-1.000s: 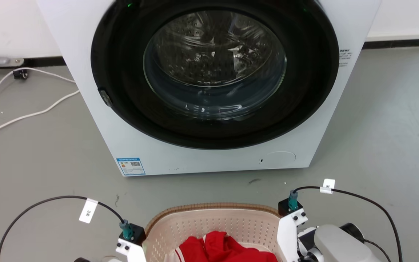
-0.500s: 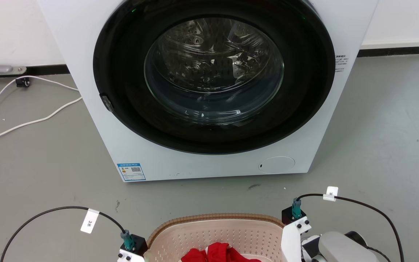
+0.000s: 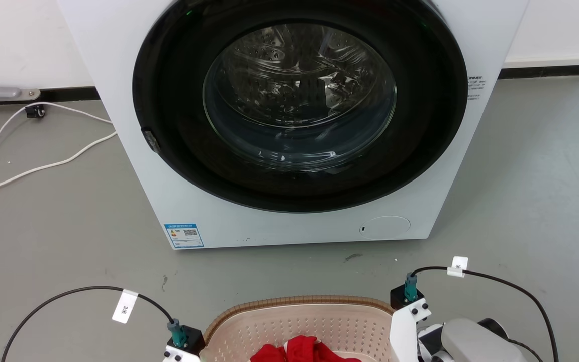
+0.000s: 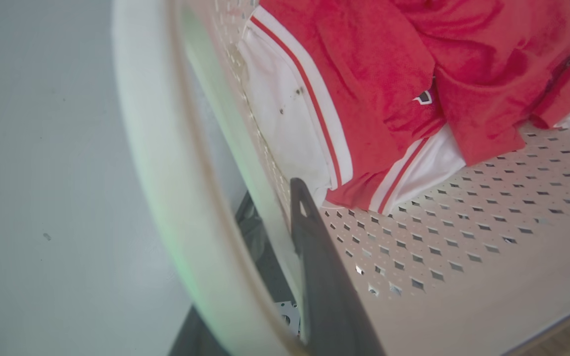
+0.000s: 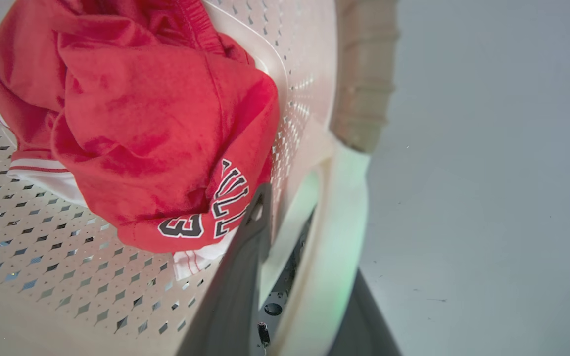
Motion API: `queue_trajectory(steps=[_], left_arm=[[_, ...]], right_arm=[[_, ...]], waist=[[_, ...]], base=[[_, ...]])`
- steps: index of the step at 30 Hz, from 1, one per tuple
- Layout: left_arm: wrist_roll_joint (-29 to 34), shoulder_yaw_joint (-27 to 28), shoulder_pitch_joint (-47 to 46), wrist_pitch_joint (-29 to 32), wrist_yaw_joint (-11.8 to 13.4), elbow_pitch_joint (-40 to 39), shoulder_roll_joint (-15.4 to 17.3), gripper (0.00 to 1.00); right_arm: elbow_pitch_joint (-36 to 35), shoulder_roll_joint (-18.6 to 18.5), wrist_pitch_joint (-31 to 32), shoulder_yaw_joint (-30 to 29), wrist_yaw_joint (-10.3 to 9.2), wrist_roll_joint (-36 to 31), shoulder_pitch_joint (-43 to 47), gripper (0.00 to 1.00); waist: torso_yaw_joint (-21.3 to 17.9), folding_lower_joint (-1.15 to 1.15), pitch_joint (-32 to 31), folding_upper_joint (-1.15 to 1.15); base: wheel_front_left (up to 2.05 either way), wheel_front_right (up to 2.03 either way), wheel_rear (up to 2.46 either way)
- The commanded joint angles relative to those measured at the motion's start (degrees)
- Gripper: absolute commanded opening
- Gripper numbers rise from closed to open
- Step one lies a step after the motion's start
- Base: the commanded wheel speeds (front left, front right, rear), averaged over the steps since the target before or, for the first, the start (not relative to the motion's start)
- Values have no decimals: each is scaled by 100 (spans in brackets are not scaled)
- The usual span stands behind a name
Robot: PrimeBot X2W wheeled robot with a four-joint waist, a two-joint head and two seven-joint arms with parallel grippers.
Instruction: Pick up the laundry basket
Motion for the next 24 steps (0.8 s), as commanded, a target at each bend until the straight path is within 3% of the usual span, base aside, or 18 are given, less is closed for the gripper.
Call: queue_trajectory(steps=[1, 24], left_arm=[[32, -52, 22, 81, -48, 16, 137, 0], [21, -51, -48, 124, -49, 42, 123, 0]], right_arm=[[33, -111, -46, 40, 18, -38, -151, 0], [309, -70, -120, 349, 16, 186, -246, 0]], waist=[[-2, 0, 3, 0], [27, 0, -3, 0]], base=[[0, 0, 0], [0, 0, 0]])
